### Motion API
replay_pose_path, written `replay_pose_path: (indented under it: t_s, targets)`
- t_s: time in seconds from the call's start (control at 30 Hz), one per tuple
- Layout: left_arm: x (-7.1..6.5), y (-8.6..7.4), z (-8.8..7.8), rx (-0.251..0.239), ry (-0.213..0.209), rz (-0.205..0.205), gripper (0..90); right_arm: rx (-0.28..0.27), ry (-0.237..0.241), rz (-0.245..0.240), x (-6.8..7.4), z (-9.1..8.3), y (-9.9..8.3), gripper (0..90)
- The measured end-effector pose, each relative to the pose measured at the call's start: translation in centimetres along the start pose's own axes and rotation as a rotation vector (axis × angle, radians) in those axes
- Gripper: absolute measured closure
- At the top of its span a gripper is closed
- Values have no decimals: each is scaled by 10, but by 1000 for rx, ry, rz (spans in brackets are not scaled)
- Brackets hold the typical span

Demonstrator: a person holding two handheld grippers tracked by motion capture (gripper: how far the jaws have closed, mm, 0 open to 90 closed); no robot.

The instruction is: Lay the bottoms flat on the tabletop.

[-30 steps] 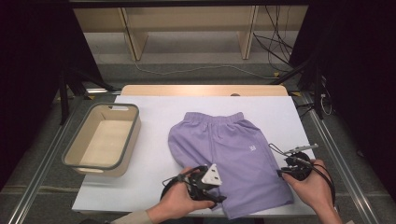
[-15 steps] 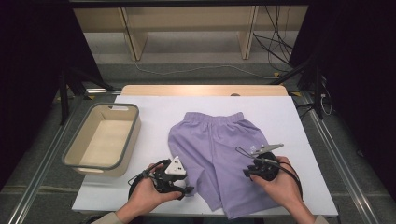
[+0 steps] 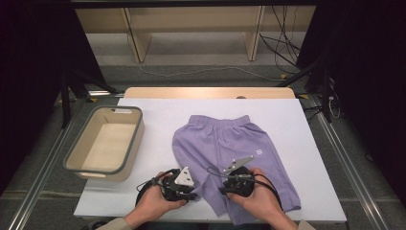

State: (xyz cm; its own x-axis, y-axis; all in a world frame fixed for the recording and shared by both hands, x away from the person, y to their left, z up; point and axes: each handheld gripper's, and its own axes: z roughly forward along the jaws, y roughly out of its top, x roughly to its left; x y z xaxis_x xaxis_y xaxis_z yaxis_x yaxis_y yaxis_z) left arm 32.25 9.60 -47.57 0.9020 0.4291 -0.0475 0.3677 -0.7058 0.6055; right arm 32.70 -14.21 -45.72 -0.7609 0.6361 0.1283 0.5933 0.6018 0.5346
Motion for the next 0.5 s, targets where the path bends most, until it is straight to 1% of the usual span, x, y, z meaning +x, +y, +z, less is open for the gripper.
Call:
replay_pose_path:
  t_s: [0.03,0.07,0.1,0.13,0.17,0.2,0.23,0.3,0.4,0.5]
  targets:
    - [1,0,-4,-3,-1,-7,827,11,11,3,3,2,0,705]
    - [2,0,-8,-8,-2,-15,859,15,13,-14,4,4,0,705]
    - [3,-1,-12,-14,-6,-30,880,25,21,-9,6,5,0,706]
    - [3,-1,-16,-10,-9,-36,885,25,23,-22,7,7,0,706]
    - [3,-2,-20,-21,-10,-50,886,25,31,-21,8,8,-1,707]
    - [3,-3,-23,-20,-11,-53,888,26,41,-24,9,8,-1,706]
    - [3,-5,-26,-22,-8,-53,887,31,53,-14,10,8,-2,706]
    - [2,-9,-32,-21,-7,-60,887,25,56,-29,12,10,-4,705]
    - [2,-16,-42,-31,-1,-74,887,29,78,-20,14,11,-3,700]
    - [4,-25,-51,-43,5,-112,886,33,75,-28,16,14,-4,686]
